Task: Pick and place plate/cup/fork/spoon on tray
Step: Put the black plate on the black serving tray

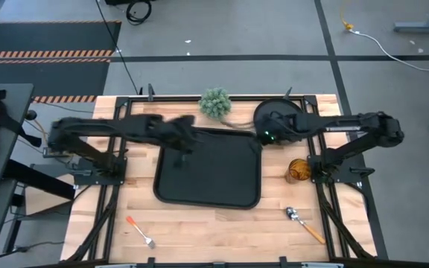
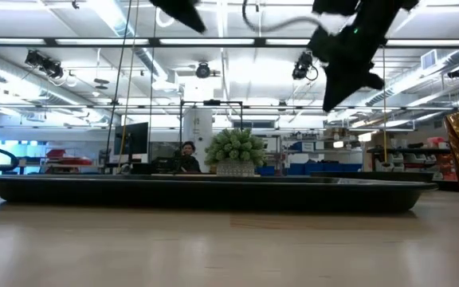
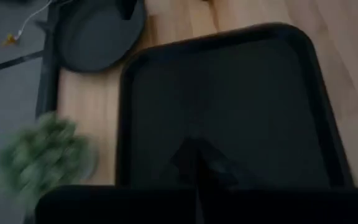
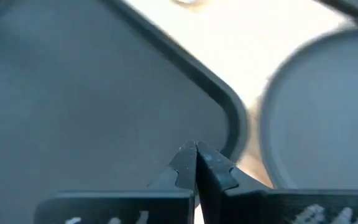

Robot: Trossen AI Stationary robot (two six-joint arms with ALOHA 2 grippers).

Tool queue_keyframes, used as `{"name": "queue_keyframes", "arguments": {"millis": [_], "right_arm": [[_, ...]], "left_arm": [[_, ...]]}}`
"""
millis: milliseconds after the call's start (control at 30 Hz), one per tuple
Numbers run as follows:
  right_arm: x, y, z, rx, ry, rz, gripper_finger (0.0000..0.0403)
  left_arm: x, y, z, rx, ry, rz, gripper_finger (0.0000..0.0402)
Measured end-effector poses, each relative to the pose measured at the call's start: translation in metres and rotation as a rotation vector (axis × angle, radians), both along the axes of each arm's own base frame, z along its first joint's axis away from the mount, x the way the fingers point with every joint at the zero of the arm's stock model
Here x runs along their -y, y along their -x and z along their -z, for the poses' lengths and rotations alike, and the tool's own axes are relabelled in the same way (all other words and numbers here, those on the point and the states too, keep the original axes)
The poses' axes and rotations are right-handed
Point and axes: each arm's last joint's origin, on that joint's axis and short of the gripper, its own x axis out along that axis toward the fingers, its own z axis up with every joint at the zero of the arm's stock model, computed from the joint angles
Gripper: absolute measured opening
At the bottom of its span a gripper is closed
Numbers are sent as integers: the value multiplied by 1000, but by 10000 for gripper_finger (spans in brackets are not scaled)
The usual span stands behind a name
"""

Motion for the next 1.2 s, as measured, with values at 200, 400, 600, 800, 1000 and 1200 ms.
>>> {"name": "queue_keyframes", "arguments": {"millis": [200,400,600,800,1000,1200], "right_arm": [[25,-24,18,-111,-74,106,9],[41,-57,24,-261,-82,131,9],[58,-76,17,-324,-46,134,34],[77,-76,30,-394,-72,156,123],[91,-79,51,-453,-111,165,242],[98,-77,55,-459,-91,239,309]], "left_arm": [[-1,66,-32,-14,56,-62,25],[-1,121,-49,4,117,-195,46],[2,158,-59,82,229,-308,88],[2,177,-66,173,219,-400,148],[-1,193,-72,242,173,-413,195],[-2,209,-70,399,222,-398,201]]}}
